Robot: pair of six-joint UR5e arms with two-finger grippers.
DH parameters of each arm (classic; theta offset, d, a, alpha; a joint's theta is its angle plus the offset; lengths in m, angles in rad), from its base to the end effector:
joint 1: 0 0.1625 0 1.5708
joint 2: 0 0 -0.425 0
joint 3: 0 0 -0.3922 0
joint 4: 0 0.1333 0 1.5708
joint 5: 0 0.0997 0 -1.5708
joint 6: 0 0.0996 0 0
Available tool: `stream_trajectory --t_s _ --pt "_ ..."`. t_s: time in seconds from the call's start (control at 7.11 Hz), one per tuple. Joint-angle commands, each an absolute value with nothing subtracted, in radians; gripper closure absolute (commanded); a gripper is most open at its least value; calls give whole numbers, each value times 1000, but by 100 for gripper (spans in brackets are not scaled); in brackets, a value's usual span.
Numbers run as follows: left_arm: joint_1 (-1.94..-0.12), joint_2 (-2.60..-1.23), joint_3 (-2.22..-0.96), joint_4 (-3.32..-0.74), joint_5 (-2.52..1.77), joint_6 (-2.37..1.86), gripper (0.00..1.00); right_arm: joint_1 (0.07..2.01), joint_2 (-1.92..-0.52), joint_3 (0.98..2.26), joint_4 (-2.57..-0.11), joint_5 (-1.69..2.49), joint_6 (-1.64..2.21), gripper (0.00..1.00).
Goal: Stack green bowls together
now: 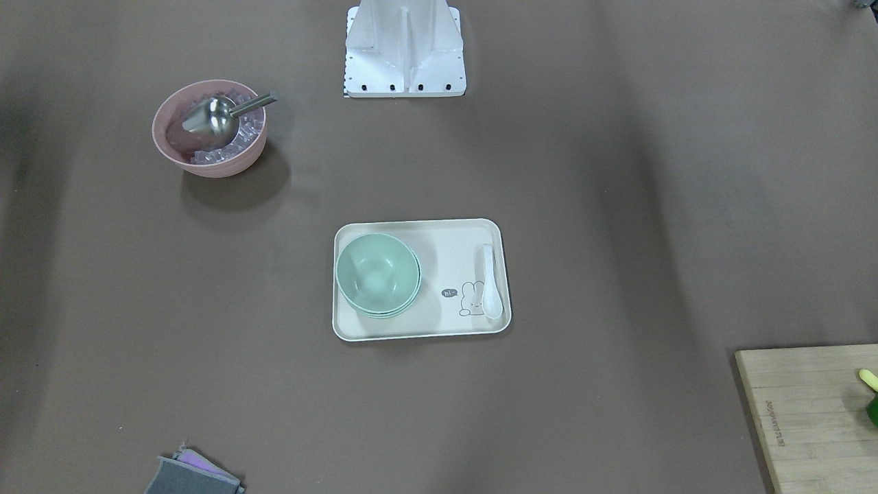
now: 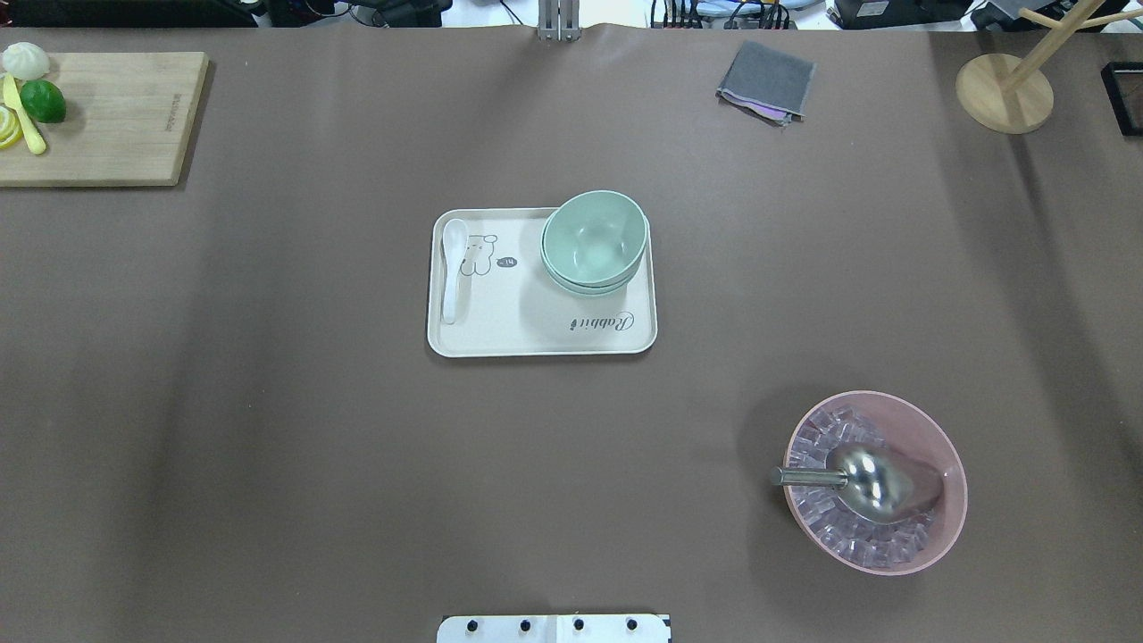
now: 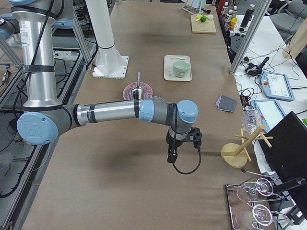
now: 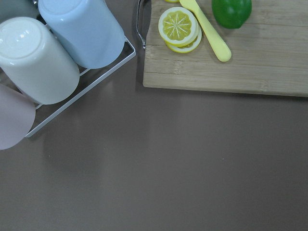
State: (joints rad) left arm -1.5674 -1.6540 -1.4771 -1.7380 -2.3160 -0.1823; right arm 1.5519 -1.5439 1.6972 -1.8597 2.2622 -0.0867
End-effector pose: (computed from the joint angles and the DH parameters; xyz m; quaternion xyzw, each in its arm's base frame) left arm -0.0639 -0.5376 0.6469 0.0389 0.3681 -0.0546 0.9274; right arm 0.0606 -0.4887 0.6170 -0.0522 -0.3400 -0.0266 0.9386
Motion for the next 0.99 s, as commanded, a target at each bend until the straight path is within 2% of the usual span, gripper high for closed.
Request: stream_trajectory --t_s 0.0,0.28,0.84 --pt "-1565 -1655 -1476 -1738 -2316 -183 2 1552 -1558 1639 -1744 2264 -91 0" --pt "-1565 -1655 -1476 -1736 -2315 -184 2 1552 -1557 1594 -1684 2293 -89 0" --pt "-1563 -1655 -1476 -1738 -2316 -184 2 1552 -1549 1595 -1684 2295 -84 0"
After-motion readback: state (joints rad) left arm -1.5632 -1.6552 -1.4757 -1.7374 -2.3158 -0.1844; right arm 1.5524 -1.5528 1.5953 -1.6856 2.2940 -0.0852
